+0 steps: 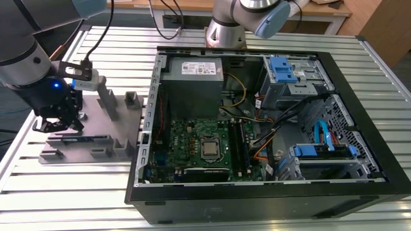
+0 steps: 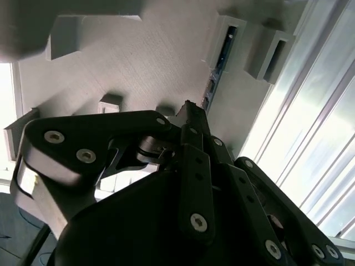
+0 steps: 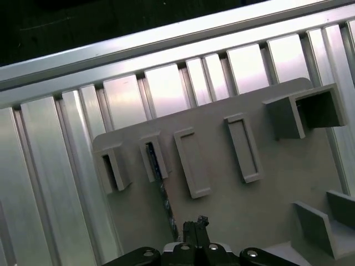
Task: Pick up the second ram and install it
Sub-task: 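Pick up the second ram and move it above second insertion slot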
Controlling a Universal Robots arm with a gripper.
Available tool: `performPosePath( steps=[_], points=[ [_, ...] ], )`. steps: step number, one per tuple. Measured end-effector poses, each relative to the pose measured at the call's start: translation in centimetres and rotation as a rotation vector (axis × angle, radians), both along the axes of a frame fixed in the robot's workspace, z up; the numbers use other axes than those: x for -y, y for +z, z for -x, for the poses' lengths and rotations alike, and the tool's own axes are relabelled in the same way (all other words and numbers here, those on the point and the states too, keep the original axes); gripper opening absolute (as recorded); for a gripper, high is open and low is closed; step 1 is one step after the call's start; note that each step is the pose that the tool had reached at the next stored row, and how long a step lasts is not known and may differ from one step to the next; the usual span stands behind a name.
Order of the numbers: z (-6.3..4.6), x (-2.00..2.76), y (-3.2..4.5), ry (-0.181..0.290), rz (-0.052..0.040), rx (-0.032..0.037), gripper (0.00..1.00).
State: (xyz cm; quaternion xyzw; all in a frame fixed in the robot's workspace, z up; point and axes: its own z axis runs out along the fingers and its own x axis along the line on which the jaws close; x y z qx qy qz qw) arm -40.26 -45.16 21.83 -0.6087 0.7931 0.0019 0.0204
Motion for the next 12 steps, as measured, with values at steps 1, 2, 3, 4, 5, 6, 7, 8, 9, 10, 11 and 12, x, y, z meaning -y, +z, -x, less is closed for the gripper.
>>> performPosePath(
  steps=[1,2,3,4,5,6,7,8,9,10,11,12],
  points=[
    [0.0,0.0,0.0,0.008,0.0,0.0,0.11],
    [0.0,0.0,0.0,0.017,0.0,0.0,0.11],
    [0.0,0.0,0.0,0.023,0.0,0.0,0.11],
    [0.0,0.0,0.0,0.026,0.0,0.0,0.11],
    [0.0,0.0,0.0,0.028,0.0,0.0,0.11],
    [0.0,0.0,0.0,0.031,0.0,0.0,0.11],
    [0.0,0.0,0.0,0.033,0.0,0.0,0.11],
    [0.0,0.0,0.0,0.035,0.0,0.0,0.11],
    [0.0,0.0,0.0,0.037,0.0,-0.0001,0.11],
    [0.0,0.0,0.0,0.041,0.0,0.0,0.11],
    [0.0,0.0,0.0,0.047,0.0,0.0,0.11],
    [0.0,0.0,0.0,0.055,0.0,0.0,0.11]
  ],
)
